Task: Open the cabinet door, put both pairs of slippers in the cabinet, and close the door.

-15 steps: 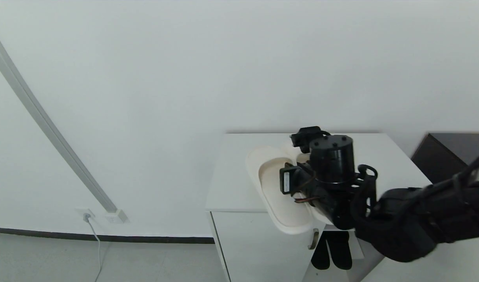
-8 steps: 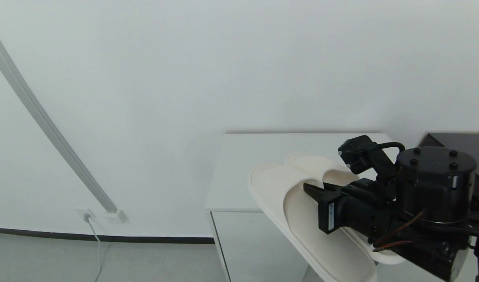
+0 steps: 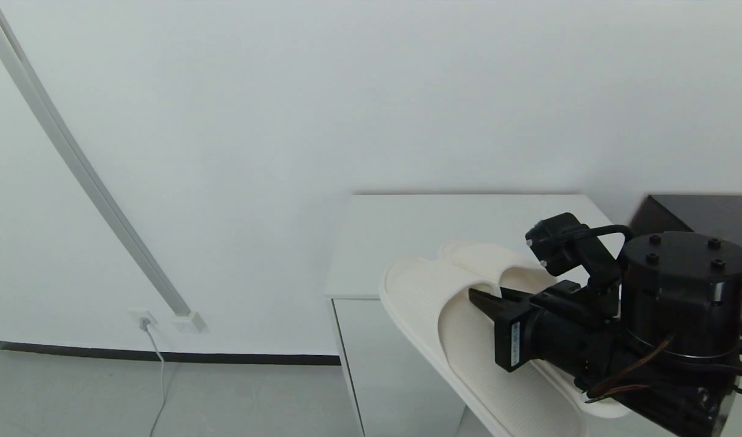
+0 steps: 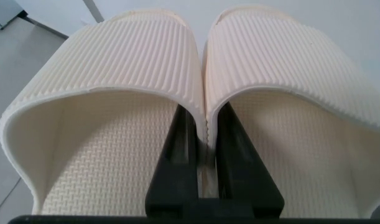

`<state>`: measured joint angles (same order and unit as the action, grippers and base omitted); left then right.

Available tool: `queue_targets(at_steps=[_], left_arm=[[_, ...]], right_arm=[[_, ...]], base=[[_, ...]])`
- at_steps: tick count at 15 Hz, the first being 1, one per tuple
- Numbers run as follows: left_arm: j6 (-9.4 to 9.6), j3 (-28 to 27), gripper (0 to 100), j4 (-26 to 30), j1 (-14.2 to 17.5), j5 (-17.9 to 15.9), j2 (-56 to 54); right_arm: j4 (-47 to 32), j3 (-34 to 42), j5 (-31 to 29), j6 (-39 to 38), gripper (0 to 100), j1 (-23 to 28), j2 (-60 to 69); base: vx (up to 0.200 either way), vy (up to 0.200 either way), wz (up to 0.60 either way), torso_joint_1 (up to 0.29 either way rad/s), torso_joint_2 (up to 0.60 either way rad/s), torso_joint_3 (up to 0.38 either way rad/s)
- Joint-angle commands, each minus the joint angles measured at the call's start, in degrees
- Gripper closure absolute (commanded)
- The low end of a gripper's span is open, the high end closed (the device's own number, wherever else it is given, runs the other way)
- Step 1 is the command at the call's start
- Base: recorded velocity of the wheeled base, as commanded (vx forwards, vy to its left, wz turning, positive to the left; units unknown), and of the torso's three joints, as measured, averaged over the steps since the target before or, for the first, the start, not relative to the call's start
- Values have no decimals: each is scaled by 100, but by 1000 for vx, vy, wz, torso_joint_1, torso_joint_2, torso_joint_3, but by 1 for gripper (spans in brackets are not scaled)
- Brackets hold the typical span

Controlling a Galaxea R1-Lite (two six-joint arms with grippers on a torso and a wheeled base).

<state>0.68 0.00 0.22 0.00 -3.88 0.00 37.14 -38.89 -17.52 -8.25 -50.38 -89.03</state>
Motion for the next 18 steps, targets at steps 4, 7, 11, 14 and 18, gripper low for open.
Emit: queue_targets(at_steps=[4, 7, 11, 14, 18], left_arm=[[2, 0, 100, 4, 0, 1, 0], [2, 0, 100, 4, 0, 1, 0], [2, 0, 100, 4, 0, 1, 0], [2, 0, 100, 4, 0, 1, 0], [2, 0, 100, 4, 0, 1, 0]], right_arm=[[3, 22, -15, 8, 100, -24, -27], [12, 22, -15, 8, 100, -24, -44], [12, 22, -24, 8, 100, -24, -36], [12, 48, -24, 8, 100, -24, -18], [21, 48, -24, 8, 100, -33, -36]], base=[[-200, 0, 0, 4, 0, 0], [0, 0, 0, 0, 0, 0], [0, 0, 0, 0, 0, 0], [0, 0, 0, 0, 0, 0], [0, -50, 0, 1, 1, 1]])
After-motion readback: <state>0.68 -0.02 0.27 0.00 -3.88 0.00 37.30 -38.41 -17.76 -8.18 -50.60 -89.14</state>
